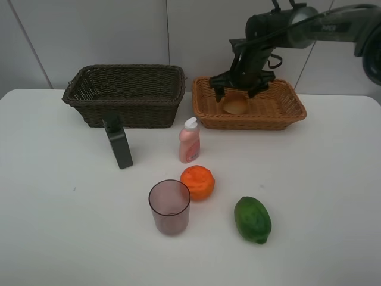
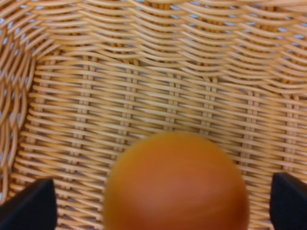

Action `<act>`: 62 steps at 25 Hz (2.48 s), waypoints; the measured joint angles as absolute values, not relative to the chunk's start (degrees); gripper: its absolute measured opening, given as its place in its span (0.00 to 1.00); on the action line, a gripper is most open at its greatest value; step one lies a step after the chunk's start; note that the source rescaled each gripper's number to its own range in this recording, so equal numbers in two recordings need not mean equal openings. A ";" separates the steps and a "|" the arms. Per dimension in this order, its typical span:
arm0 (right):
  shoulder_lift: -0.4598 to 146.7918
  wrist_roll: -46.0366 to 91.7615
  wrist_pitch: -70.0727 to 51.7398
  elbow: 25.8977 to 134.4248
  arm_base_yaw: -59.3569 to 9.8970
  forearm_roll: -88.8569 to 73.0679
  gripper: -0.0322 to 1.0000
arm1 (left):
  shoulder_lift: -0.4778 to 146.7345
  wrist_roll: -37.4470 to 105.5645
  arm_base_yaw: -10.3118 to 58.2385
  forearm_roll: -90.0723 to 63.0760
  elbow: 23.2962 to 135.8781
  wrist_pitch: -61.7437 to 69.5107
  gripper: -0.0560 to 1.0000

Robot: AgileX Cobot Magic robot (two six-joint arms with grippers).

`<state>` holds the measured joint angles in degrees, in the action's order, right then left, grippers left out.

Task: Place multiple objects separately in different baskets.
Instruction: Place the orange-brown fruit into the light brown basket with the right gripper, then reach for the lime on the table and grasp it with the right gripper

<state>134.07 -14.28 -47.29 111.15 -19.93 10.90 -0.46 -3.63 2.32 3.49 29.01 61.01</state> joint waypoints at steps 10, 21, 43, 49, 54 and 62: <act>120.85 -13.87 -56.46 101.79 -21.71 8.10 0.99 | -0.46 -3.63 2.32 3.51 29.01 61.01 0.91; 92.96 -15.17 -53.63 68.67 -25.51 5.12 0.99 | -0.46 -3.63 2.32 3.56 29.01 61.01 0.91; 80.71 -22.38 -40.61 42.54 -35.51 0.00 1.00 | -0.46 -3.63 2.32 3.56 29.01 61.01 0.91; 85.02 -22.55 -39.43 42.47 -39.18 -1.09 1.00 | -0.46 -3.63 2.32 3.56 29.01 61.01 0.91; 89.24 -22.55 -38.60 42.43 -40.68 -1.09 1.00 | -0.46 -3.63 2.32 3.56 29.01 61.01 0.91; 91.44 -22.94 -37.96 42.37 -41.23 0.73 1.00 | -0.46 -3.63 2.32 3.56 29.01 61.01 0.91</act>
